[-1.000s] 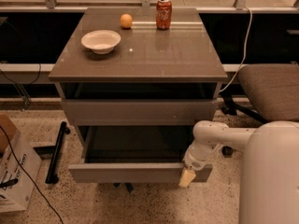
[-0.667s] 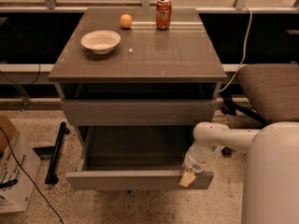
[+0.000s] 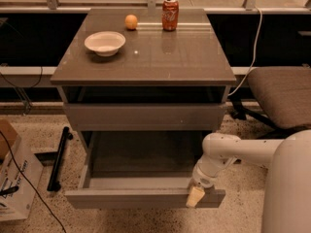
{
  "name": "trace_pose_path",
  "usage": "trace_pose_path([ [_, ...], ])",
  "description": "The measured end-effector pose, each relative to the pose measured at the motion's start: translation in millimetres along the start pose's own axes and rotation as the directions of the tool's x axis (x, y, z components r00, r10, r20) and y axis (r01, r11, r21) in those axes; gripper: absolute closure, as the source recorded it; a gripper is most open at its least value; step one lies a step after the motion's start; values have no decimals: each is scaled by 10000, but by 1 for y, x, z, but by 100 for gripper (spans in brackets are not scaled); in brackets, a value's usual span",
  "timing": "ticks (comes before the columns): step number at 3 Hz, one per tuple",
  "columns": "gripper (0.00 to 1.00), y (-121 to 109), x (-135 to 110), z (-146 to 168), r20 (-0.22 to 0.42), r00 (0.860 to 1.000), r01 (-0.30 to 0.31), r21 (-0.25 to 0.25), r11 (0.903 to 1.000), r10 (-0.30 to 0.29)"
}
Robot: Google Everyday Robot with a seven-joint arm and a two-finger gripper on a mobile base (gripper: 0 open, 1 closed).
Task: Open middle drawer
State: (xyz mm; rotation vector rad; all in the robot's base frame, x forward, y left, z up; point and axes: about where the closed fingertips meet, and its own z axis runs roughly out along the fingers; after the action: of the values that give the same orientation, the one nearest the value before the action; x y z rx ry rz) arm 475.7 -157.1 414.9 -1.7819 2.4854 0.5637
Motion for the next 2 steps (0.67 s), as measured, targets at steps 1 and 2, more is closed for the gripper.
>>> trace_pose_path([
  [1,13,29,6,6,207,9973,-706,-161,9974,709],
  [2,0,57,13,14,419,9878,-1488,-338,9883,1501],
])
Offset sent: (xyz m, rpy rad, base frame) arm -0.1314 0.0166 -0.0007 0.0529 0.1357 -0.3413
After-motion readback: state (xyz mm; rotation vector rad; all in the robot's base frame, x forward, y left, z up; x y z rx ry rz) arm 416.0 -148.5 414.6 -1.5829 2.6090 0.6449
